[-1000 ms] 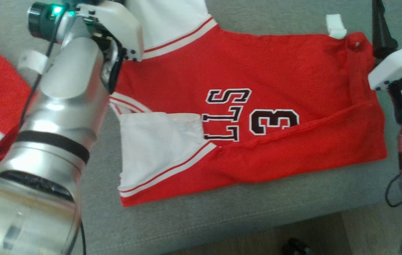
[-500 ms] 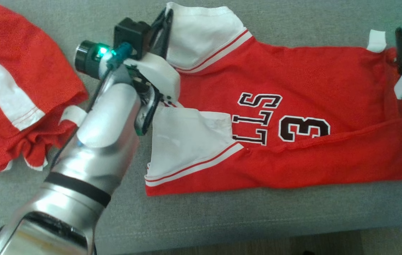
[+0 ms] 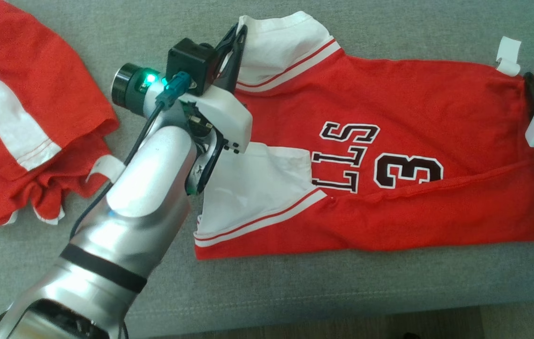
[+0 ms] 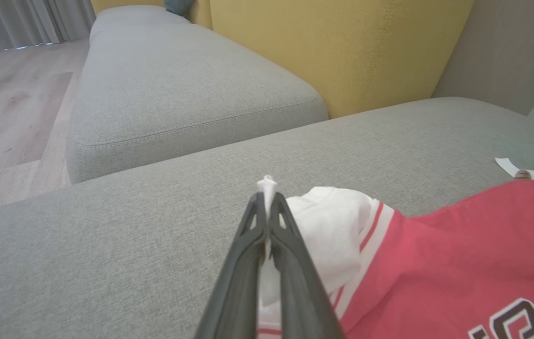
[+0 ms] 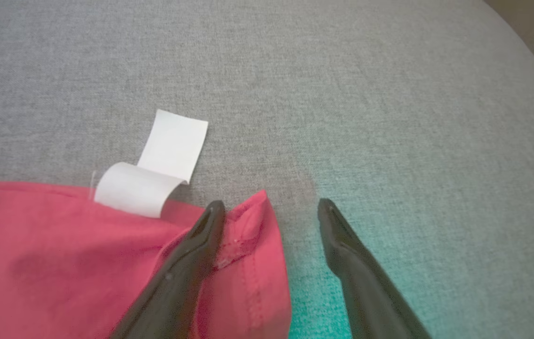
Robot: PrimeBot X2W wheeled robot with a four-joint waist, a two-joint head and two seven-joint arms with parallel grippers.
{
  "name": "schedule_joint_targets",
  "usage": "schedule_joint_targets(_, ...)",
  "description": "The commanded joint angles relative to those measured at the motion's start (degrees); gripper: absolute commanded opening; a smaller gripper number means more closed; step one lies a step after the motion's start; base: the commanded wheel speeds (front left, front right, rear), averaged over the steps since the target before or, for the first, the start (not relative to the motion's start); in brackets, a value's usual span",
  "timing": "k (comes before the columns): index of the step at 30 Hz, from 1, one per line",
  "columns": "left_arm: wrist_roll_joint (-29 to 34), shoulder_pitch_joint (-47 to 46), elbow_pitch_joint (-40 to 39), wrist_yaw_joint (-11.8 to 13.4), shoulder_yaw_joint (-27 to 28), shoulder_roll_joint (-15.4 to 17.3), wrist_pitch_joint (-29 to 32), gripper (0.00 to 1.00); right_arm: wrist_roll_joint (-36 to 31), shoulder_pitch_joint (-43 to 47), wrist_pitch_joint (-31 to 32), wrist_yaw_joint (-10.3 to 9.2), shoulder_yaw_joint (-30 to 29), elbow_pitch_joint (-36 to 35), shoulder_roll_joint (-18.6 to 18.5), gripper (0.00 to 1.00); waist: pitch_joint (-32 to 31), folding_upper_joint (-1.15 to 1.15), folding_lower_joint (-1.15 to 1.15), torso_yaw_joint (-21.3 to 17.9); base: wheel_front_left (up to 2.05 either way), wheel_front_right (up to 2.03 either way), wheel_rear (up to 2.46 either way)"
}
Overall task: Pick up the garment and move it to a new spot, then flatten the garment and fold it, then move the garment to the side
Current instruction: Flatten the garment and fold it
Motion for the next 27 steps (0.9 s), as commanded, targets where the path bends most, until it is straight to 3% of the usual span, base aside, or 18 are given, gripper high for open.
schedule_joint_targets(1,0.16,-0.67,-2.46,0.48,1.47,1.68,0.38,0.00,-0.21,-1.02,0.22,-0.04,0.53,-0.90,-0.58,1.00,-0.16,0.00,0.00,-0.13,0.00,0.00,0.00)
schedule_joint_targets(7,0.01,-0.07,-4.64,1.13,1.24,2.56,1.66,0.00,0.35,-1.61,0.37,-0.04,1.22,0.45,0.00,1.00,-0.07,0.00,0.00,-0.49,0.00,0.00,0.00)
schedule_joint_targets(8,-0.02,-0.08,-4.92,1.23,1.24,2.69,1.83,0.00,0.89,-1.73,0.49,-0.04,1.48,0.58,0.24,0.90,0.04,0.00,0.00,-0.53,0.00,0.00,0.00)
schedule_joint_targets(10,-0.10,-0.18,-5.41,1.43,1.32,2.99,2.13,0.00,2.30,-1.94,1.14,-0.04,2.34,0.76,0.66,0.10,0.33,0.00,0.00,-0.59,0.00,0.00,0.00)
schedule_joint_targets(11,-0.15,-0.24,-5.61,1.52,1.39,3.17,2.24,0.00,2.98,-2.03,1.43,-0.04,2.83,0.75,0.70,0.00,0.47,0.00,0.00,-0.64,0.00,0.00,0.00)
schedule_joint_targets(19,-0.63,-2.05,-5.38,1.97,2.60,4.85,2.42,0.00,3.83,-4.85,-3.49,-0.04,2.68,-0.62,-1.09,0.00,1.48,0.00,0.00,-0.76,0.00,0.00,0.00)
schedule_joint_targets(27,-0.79,-7.92,-2.84,1.96,4.65,6.29,1.29,0.00,1.78,-10.45,-11.12,-0.04,1.24,-0.12,-0.49,0.00,2.94,0.00,0.00,-1.17,0.00,0.00,0.00)
